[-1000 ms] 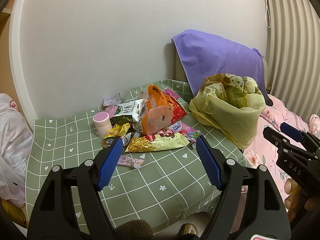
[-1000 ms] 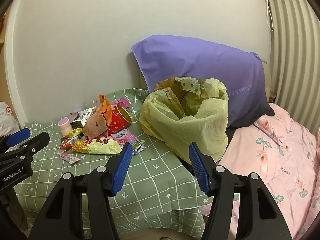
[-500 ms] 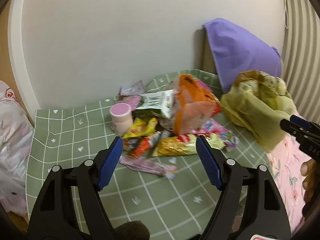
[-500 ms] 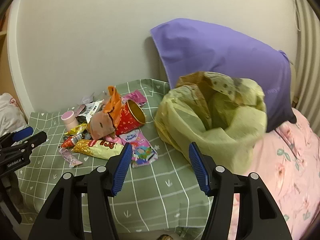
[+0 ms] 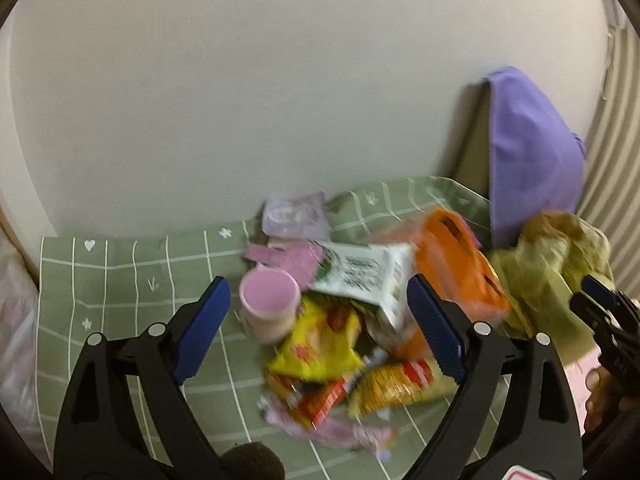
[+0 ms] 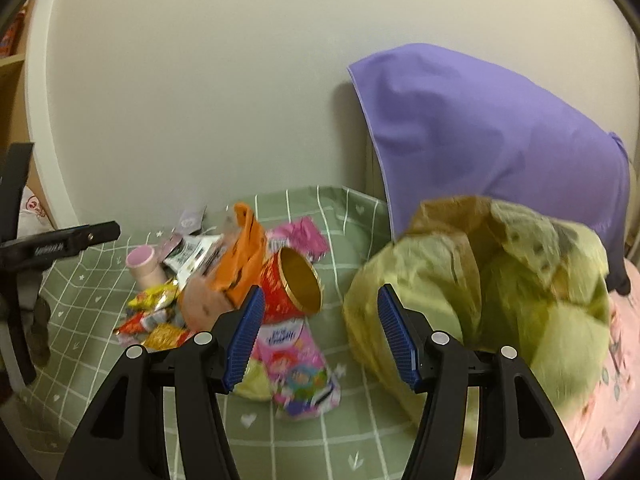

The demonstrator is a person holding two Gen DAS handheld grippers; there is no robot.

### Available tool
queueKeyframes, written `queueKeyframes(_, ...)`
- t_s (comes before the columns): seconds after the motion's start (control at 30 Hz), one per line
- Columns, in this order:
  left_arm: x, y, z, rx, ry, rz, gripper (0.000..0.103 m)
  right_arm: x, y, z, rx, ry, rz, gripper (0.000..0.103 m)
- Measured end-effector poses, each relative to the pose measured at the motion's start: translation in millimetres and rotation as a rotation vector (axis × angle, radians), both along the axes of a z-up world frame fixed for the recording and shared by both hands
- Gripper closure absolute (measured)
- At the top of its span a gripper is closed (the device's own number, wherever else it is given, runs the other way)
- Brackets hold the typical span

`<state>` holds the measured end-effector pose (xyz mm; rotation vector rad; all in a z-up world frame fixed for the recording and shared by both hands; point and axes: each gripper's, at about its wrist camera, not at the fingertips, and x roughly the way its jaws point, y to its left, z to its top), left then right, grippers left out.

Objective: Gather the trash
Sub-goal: 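Move both tools down toward the pile of snack wrappers, then grasp the clear candy packet with the left tool while the right tool reaches the orange bag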

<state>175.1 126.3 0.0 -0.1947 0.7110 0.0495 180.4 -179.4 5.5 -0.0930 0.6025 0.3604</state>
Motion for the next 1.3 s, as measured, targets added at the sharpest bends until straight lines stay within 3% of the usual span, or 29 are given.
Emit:
queueKeyframes(0.07,19.4,8.3,0.9,0.003,0.021,0.007,0.018,12.0,0.7,-1.3,0.018,0.013,0.009,0.047)
queueKeyframes(0.17,47.0,22.2,-4.4,0.018,0.076,0.008,0.028,27.7,3.5,-5.8,0.021,0.015,-0.013,0.047)
queueKeyframes(0.33,89.0,53.7,-27.0,-0.044,0.142,-0.032,0.041,42.7,11.8,-14.2,0.015,0.046,-0.12,0.047)
queueKeyframes(0.63,153.0,81.2,-83.5,-0.245,0.315,-0.09,0.06,35.2,35.5,-20.6,-0.067,0.059,-0.263,0.047)
queueKeyframes(0.7,157.6,81.2,-86.2,-0.275,0.319,-0.108,0.077,33.7,35.3,-21.6,-0.06,0.068,-0.282,0.047)
queueKeyframes(0.73,158.8,80.6,-84.6,-0.269,0.317,-0.109,0.079,33.0,35.2,-22.1,-0.06,0.071,-0.291,0.047)
queueKeyframes(0.8,158.0,80.7,-79.7,-0.279,0.299,-0.116,0.099,32.5,35.6,-22.8,-0.058,0.079,-0.301,0.047)
queueKeyframes(0.83,156.3,81.2,-76.7,-0.289,0.292,-0.117,0.102,31.8,35.6,-23.1,-0.054,0.083,-0.302,0.047)
queueKeyframes(0.97,139.8,82.4,-51.6,-0.332,0.214,-0.116,0.103,26.9,38.4,-22.5,-0.054,0.084,-0.28,0.047)
queueKeyframes(1.07,119.6,77.7,-31.2,-0.311,0.158,-0.113,0.103,29.7,40.6,-22.1,-0.029,0.094,-0.229,0.047)
queueKeyframes(1.3,70.1,81.7,-13.5,-0.295,0.115,-0.102,0.103,36.5,61.5,-20.2,0.01,0.12,-0.08,0.047)
